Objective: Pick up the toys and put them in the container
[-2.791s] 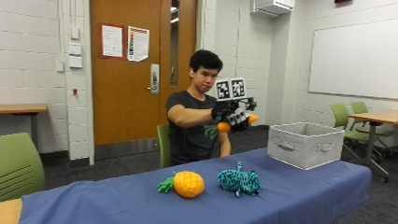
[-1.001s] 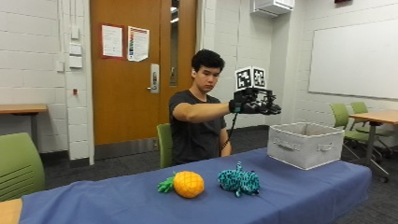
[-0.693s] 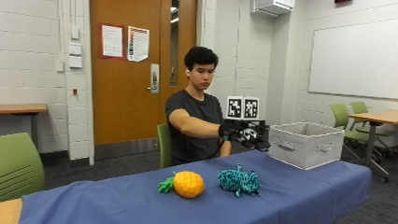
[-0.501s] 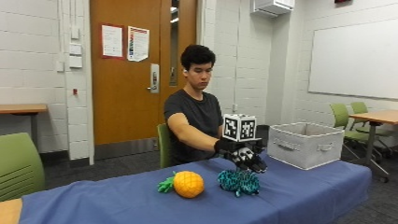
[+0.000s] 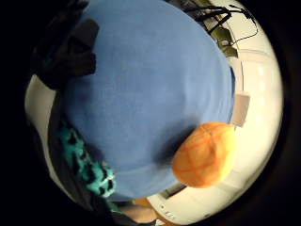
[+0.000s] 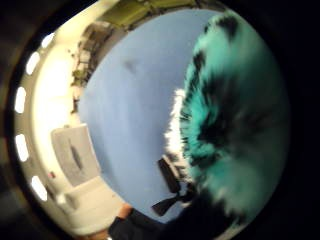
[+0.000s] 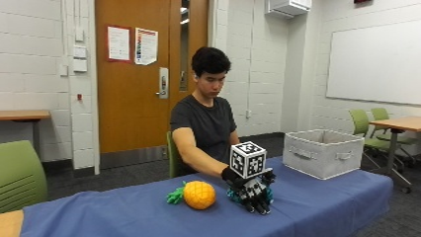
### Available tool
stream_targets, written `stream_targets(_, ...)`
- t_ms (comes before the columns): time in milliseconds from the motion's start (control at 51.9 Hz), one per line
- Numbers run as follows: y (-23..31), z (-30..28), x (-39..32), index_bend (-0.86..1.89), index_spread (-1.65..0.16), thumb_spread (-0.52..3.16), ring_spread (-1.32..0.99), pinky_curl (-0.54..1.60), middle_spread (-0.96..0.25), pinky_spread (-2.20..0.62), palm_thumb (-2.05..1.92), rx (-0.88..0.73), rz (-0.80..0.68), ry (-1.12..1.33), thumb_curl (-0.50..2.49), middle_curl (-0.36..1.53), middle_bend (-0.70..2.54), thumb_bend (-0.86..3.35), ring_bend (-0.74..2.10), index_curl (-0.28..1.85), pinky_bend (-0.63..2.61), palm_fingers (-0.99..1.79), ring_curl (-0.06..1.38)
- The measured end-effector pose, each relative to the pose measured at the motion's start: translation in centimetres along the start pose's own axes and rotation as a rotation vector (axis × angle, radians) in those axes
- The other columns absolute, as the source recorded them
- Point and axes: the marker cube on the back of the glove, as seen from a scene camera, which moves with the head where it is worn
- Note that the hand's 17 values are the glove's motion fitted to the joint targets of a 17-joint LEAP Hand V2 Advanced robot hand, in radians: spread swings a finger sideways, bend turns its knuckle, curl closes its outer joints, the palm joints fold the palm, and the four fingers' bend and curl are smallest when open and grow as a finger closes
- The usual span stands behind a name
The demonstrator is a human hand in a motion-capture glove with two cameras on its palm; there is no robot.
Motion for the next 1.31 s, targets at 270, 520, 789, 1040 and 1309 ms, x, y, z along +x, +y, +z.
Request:
stream_targets(270, 0.9, -1.9, -1.5, 0.54, -0.29, 1.26, -0.35, 0.3, -0.1, -0.21, 0.41, 0.117, -0.073, 0.024, 0.34, 0.41, 0.25, 0.18, 0.49, 0.64, 0.68, 0.53, 0.23)
stream_targets(520, 1.9, -5.1, -4.0, -0.01, -0.3, 1.07, -0.42, 0.36, -0.3, -0.43, 0.6, 0.114, -0.103, 0.008, 0.48, 0.55, 0.66, 0.2, 1.14, 0.5, 0.81, 1.2, 0.44)
stream_targets(789, 5.6, -19.3, -18.5, 0.06, -0.31, 0.86, -0.38, 0.4, -0.35, -0.48, 0.67, 0.259, -0.291, -0.019, 0.61, 0.67, 0.92, 0.17, 1.32, 0.4, 0.91, 1.1, 0.52)
stream_targets(1040, 11.5, -27.1, -36.7, 0.09, -0.32, 0.77, -0.37, 0.41, -0.37, -0.49, 0.68, 0.407, -0.646, 0.045, 0.71, 0.69, 0.95, 0.13, 1.35, 0.33, 0.93, 1.07, 0.52)
stream_targets(1309, 10.5, -26.5, -46.6, 0.11, -0.32, 0.73, -0.37, 0.41, -0.38, -0.49, 0.69, 0.319, -0.737, -0.036, 0.79, 0.7, 0.92, 0.1, 1.35, 0.26, 0.92, 1.08, 0.51)
